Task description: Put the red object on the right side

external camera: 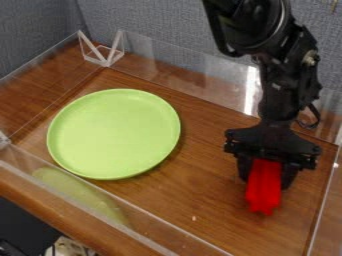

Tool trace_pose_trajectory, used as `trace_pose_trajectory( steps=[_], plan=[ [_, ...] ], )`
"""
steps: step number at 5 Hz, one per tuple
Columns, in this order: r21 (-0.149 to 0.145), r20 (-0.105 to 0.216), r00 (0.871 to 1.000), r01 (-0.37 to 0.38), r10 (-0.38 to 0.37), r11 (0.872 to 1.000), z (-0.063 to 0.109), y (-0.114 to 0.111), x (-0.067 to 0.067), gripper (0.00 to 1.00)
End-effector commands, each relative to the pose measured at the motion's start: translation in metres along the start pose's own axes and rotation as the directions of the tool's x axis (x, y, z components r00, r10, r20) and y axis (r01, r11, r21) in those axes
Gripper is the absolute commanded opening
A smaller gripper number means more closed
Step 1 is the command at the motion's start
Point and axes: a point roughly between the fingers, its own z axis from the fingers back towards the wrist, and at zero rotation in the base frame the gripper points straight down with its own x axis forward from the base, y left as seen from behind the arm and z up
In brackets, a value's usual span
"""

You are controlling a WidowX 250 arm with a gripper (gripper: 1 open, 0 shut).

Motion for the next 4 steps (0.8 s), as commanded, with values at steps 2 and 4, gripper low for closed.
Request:
trace_pose_trajectory(
  steps=[2,4],
  plan=[
    [0.007,0.041,0.994,-0.104,0.104,0.995,0.015,0.027,0.02,0.0],
    [-0.003,0.037,0.999,-0.027,0.028,1.0,0.017,-0.004,-0.009,0.0]
  ],
)
